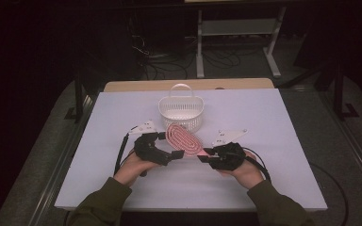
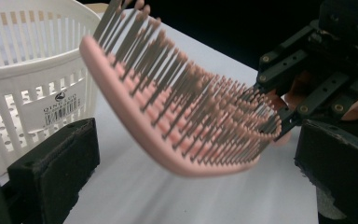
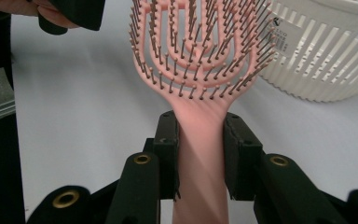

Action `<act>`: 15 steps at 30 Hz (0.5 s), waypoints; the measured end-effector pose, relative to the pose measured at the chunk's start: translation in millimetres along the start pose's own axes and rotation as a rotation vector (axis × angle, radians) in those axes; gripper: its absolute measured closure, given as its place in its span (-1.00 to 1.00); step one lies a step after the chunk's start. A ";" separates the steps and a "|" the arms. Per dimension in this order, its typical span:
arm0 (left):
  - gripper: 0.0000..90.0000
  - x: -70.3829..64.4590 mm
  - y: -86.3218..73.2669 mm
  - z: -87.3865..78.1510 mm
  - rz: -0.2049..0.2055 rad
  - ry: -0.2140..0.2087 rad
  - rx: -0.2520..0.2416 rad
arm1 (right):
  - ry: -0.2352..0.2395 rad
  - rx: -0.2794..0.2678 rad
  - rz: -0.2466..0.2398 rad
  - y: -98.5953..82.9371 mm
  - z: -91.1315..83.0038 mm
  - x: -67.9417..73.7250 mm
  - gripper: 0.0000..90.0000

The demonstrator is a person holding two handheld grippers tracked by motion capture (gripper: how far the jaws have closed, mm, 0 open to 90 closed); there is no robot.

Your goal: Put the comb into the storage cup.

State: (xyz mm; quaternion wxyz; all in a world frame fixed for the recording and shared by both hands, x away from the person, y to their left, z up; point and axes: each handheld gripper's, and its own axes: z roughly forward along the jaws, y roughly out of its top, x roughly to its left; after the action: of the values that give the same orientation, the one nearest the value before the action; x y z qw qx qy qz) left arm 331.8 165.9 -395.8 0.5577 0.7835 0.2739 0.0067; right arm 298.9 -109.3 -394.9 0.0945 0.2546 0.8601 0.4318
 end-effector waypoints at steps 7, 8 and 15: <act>-1.00 -0.8 -0.4 2.8 -0.019 -0.003 0.006 | 0.011 -0.004 -0.012 1.0 4.5 4.6 0.53; -1.00 -0.8 -0.2 2.6 -0.020 -0.003 0.006 | 0.012 -0.003 -0.012 1.2 5.1 5.4 0.53; -0.98 0.7 0.4 0.7 -0.038 0.005 0.004 | 0.013 -0.001 -0.017 0.7 8.8 7.5 0.53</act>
State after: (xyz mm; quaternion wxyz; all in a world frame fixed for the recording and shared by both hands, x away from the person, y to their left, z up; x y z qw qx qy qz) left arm 332.8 165.5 -396.0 0.5554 0.7792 0.2904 -0.0024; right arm 296.1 -99.0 -399.4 0.0930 0.2443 0.8627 0.4329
